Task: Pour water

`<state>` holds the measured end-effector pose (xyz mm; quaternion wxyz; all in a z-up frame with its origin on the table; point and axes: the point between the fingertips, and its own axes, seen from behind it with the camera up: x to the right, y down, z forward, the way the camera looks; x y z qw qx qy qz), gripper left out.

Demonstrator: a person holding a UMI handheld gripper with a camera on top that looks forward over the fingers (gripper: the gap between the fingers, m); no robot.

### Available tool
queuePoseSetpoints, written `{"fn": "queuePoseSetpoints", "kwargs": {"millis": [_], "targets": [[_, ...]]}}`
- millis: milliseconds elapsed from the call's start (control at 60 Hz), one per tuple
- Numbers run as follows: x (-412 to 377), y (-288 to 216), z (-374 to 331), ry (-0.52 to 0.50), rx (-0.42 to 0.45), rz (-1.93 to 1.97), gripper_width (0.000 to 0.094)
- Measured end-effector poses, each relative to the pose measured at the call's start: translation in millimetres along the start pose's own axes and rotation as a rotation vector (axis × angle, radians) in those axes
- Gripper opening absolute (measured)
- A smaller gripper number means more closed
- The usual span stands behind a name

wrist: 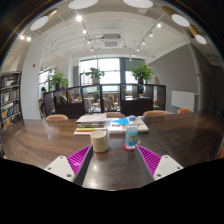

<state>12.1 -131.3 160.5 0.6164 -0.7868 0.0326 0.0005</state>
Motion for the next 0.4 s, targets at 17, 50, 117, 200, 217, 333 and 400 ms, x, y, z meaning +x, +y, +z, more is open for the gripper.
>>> {"fn": "queuePoseSetpoints", "kwargs": {"millis": [17, 50, 117, 200, 217, 333, 400], "targets": [[-0.5, -1.8, -0.8, 0.000, 0.003, -0.001, 0.0859], [0.1, -2.3, -2.2, 0.001, 0.007, -0.005, 0.0858], [3.1, -8.1, -8.5, 0.008, 0.011, -0.011, 0.0856], [1.8, -8.8, -10.4, 0.008, 0.017, -0.019, 0.0858], [1.7, -8.7, -10.7, 0.008, 0.018, -0.020, 0.0855], [4.2, -13.3, -17.3, 0.018, 0.030, -0.025, 0.0857], [5.0, -14.3, -19.3, 0.020, 0.036, -0.029, 0.0858]]}}
